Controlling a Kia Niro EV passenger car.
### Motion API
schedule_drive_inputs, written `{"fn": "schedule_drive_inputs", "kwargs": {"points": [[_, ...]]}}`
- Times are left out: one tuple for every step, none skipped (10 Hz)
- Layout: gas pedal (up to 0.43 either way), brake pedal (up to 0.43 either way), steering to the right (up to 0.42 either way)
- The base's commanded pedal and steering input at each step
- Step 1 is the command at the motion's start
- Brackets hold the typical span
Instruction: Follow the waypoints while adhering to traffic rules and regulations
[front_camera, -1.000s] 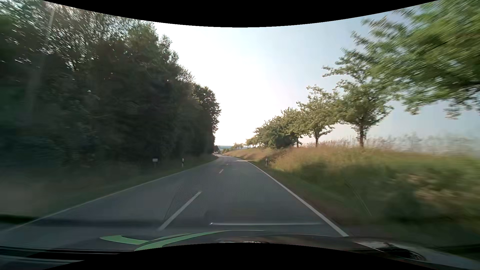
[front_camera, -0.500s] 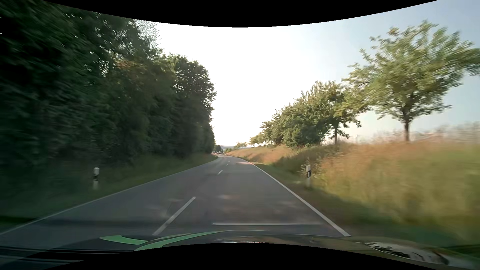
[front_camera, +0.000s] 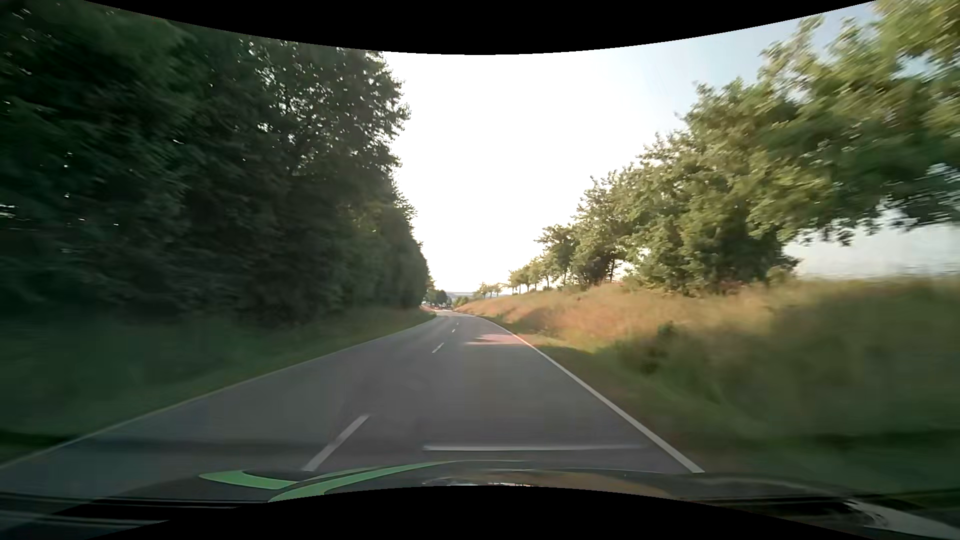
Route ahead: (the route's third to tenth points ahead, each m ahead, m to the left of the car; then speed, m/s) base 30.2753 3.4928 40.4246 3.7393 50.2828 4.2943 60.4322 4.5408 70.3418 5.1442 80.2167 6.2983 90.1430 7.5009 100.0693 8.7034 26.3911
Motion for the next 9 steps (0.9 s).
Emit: {"fn": "schedule_drive_inputs", "kwargs": {"points": [[0.0,0.0,-0.008],[0.0,0.0,-0.008],[0.0,0.0,-0.008],[0.0,0.043,-0.008],[0.0,0.055,-0.008],[0.0,0.134,-0.009],[0.0,0.177,-0.009],[0.0,0.195,-0.009],[0.0,0.213,-0.008]]}}
